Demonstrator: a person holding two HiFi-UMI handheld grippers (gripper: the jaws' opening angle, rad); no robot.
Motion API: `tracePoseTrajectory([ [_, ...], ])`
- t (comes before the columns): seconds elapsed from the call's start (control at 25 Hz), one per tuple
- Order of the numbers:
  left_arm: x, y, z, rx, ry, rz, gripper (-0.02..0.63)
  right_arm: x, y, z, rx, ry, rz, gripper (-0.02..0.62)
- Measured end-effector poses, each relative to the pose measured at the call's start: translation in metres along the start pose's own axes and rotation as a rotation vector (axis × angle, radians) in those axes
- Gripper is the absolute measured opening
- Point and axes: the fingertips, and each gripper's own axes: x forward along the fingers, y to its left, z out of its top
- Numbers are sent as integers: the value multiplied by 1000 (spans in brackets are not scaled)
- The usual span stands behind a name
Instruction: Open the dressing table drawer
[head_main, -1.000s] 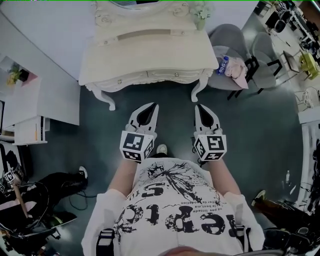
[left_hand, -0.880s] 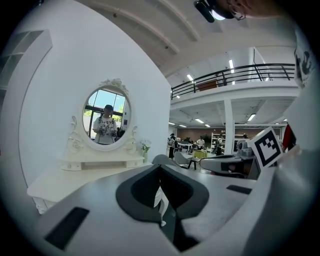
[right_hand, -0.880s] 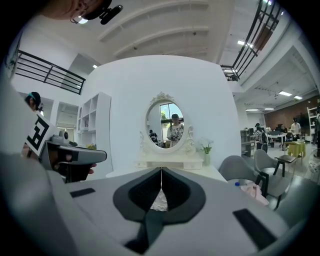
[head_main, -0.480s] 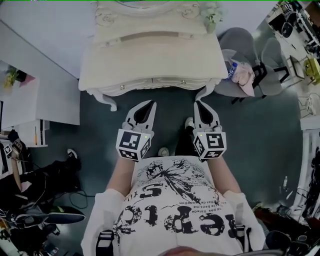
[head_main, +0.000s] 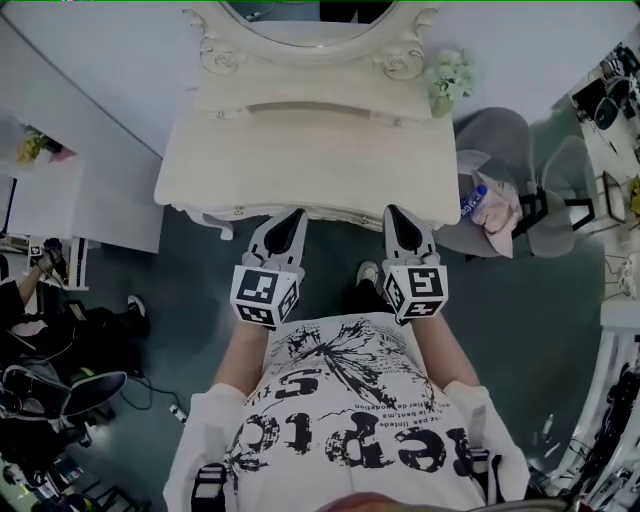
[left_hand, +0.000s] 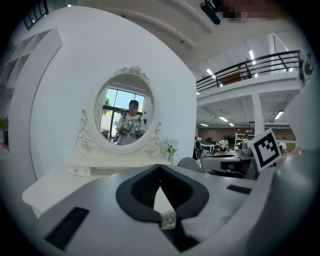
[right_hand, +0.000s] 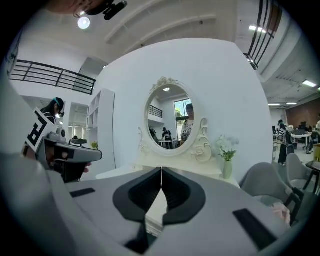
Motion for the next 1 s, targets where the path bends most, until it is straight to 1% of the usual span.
tracePoseTrajectory([
  [0.12, 41, 1, 16, -9, 4, 38, 18, 30, -38, 14, 2, 4, 27, 18],
  [0.24, 80, -3, 33, -23, -5, 59, 18, 52, -77, 27, 2, 12, 40, 18],
  [0.36, 125, -5, 39, -33, -5, 72, 18, 77, -118, 29, 3, 36, 42, 18],
  [0.48, 161, -6, 47, -33, -1, 73, 18, 101, -147, 29, 10, 65, 48, 18],
  [0.64, 190, -3, 50, -23, 25, 62, 18, 125, -164, 22, 10, 111, 57, 18],
  [0.8, 220, 13, 43, -19, 50, 45, 18, 156, -174, 8, 10, 146, 54, 18],
  [1.0, 252, 43, 40, -27, 67, -13, 18, 193, -177, -10, 27, 181, 35, 18],
])
